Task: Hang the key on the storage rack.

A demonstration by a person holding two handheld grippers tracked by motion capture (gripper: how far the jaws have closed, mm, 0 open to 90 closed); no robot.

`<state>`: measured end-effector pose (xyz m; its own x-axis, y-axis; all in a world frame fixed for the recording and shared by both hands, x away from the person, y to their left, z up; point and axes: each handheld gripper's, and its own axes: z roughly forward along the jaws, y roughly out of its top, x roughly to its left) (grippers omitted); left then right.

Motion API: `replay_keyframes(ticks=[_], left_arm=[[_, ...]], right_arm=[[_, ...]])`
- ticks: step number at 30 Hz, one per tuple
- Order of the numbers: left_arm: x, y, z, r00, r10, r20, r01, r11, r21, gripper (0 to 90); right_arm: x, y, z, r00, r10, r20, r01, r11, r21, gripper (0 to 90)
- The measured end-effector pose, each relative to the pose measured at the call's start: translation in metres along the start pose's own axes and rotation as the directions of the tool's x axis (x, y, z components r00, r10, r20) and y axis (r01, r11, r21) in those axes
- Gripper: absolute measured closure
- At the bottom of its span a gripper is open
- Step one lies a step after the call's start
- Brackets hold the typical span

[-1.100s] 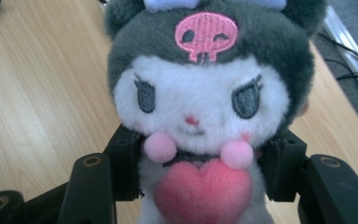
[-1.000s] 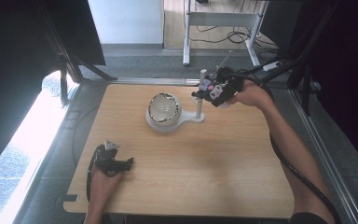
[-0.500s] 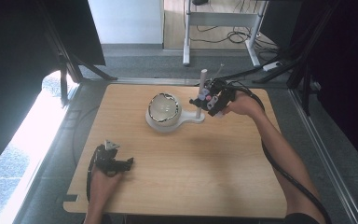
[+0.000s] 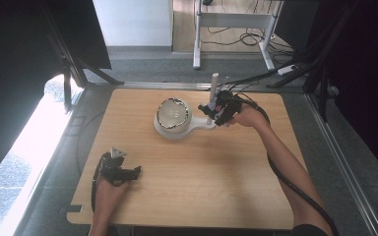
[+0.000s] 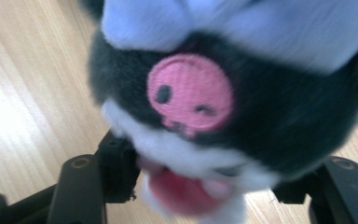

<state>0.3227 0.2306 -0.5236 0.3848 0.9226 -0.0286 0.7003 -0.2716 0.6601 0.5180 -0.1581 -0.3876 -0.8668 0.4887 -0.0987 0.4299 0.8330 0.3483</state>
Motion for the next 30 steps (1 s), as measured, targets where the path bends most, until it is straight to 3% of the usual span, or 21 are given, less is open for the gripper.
replay_keyframes(ticks=[5, 13, 30], left_arm=[[0.000, 0.000, 0.000, 1.0000, 0.000, 0.000, 0.000, 1.0000, 0.000, 1.1], [0.000, 0.000, 0.000, 1.0000, 0.000, 0.000, 0.000, 1.0000, 0.000, 1.1], [0.000, 0.000, 0.000, 1.0000, 0.000, 0.000, 0.000, 1.0000, 0.001, 1.1]], right_arm=[[-0.001, -0.004, 0.005, 0.9997, 0.012, 0.022, -0.012, 1.000, -0.018, 26.0], [-0.002, -0.010, -0.005, 0.9991, 0.008, 0.041, -0.006, 0.999, -0.053, 18.7], [0.006, -0.018, -0.023, 0.9981, -0.013, 0.060, 0.016, 0.999, -0.043, 13.4]])
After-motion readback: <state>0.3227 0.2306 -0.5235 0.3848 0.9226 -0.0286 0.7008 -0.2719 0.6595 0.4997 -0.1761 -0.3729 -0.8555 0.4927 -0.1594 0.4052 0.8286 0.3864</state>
